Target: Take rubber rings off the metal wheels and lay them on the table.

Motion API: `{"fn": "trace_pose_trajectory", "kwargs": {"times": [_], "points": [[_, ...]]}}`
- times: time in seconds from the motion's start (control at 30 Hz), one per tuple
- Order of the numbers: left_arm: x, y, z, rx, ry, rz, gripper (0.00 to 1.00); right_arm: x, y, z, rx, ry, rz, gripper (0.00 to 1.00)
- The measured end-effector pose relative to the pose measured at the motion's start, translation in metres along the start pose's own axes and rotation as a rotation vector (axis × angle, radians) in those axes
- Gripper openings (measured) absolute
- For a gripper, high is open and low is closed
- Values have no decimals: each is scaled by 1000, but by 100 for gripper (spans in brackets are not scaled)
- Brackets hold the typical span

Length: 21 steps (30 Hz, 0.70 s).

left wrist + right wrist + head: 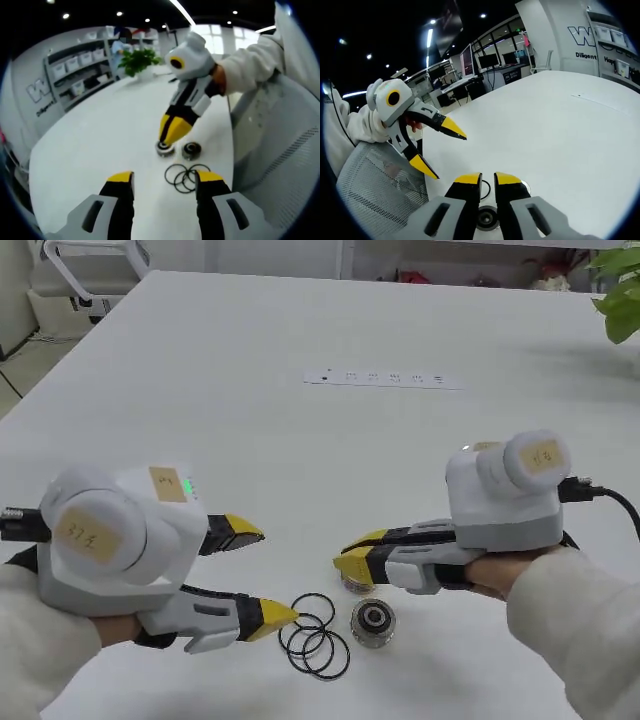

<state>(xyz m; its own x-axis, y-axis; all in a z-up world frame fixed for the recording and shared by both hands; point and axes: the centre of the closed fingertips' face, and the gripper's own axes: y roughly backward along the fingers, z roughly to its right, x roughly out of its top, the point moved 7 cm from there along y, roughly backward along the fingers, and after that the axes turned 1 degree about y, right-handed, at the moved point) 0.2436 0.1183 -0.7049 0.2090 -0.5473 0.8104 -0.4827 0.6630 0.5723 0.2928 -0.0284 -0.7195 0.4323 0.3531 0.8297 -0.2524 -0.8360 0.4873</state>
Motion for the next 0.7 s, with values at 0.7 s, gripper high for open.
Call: {"fn": "trace_pose_trajectory", "kwargs": {"times": [0.7], "points": [[0, 0, 1, -4, 12, 7, 50, 20, 19, 3, 5, -11, 91, 20]]}}
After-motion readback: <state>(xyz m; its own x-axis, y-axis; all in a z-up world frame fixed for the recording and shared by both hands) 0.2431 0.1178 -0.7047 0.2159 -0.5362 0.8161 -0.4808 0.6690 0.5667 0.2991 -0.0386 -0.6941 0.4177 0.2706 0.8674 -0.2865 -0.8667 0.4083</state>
